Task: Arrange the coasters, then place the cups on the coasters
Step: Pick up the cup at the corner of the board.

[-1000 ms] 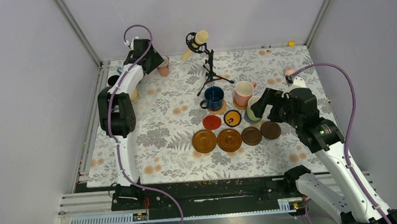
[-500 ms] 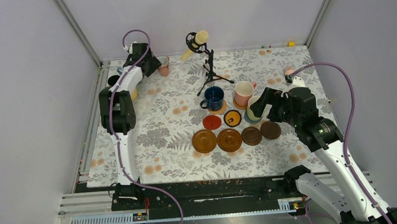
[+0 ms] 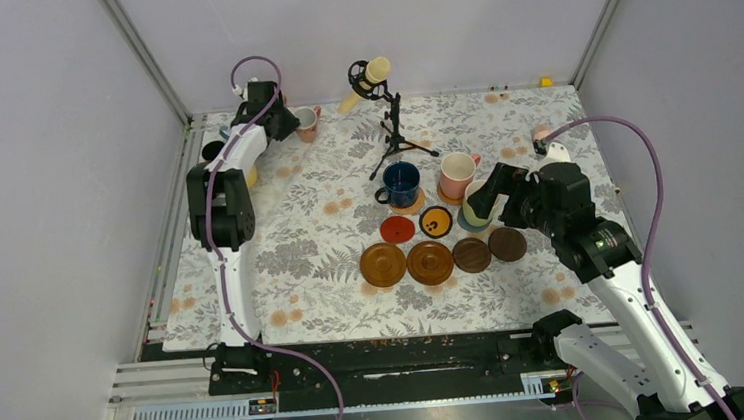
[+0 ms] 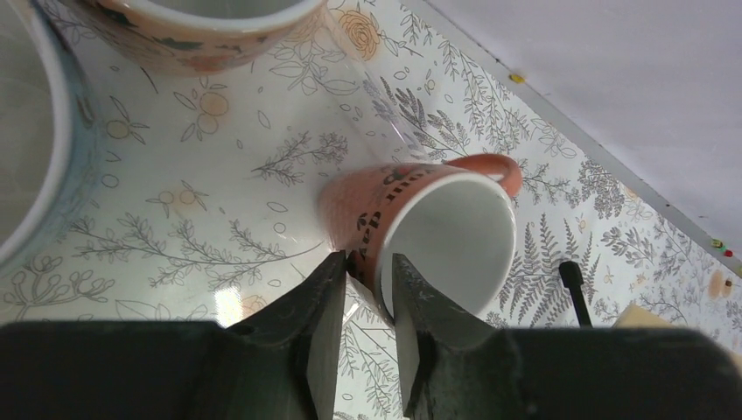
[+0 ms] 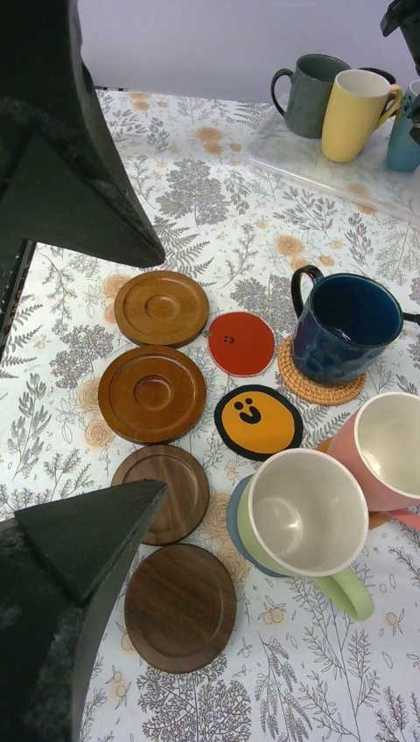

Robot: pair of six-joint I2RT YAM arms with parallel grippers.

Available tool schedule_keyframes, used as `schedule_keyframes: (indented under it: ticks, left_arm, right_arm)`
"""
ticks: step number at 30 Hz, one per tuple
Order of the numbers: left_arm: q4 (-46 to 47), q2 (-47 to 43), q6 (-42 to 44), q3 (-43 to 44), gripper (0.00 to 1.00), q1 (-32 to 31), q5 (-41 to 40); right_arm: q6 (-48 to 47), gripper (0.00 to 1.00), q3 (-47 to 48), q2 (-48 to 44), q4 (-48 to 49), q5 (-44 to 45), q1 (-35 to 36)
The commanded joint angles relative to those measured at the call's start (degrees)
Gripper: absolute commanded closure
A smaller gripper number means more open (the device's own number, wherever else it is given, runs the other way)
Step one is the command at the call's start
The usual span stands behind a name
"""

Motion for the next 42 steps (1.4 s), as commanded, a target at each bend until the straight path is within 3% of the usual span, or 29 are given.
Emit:
schedule_keyframes:
  ticks: [1, 12, 24, 32, 38, 42]
  left_arm:
    - [1.27, -2.25, 1.36, 2.18, 0.76, 0.46, 0.51]
    - [0.38, -11.08, 3.33, -0.33, 1.00, 0.67, -2.57]
    - [-8.62, -25.21, 6.02, -8.38, 1.00, 0.29, 1.55]
    - [-9.16, -42.59, 5.52, -25.92, 1.00, -5.12, 2.21]
    - [-11.45, -50.86, 5.60, -32.44, 1.00, -11.18, 4.02]
    - [-12.70, -57.04, 5.01, -36.60, 1.00, -14.51, 2.37]
  right_arm:
    - [0.32, 0.00, 1.18, -0.28, 2.43, -0.68, -0.18]
    - [0.17, 0.01, 0.77, -1.14, 0.27, 0.70, -0.20]
    - [3.18, 0.01, -1.06, -3.08, -1.78, -1.16, -0.15]
    - [9.38, 0.10, -1.21, -1.89, -2.88, -1.80, -0.10]
    - [15.14, 0.21, -3.07, -2.33, 0.34, -4.83, 0.25]
    - [17.47, 0.25, -3.41, -1.25, 0.85, -1.43, 4.61]
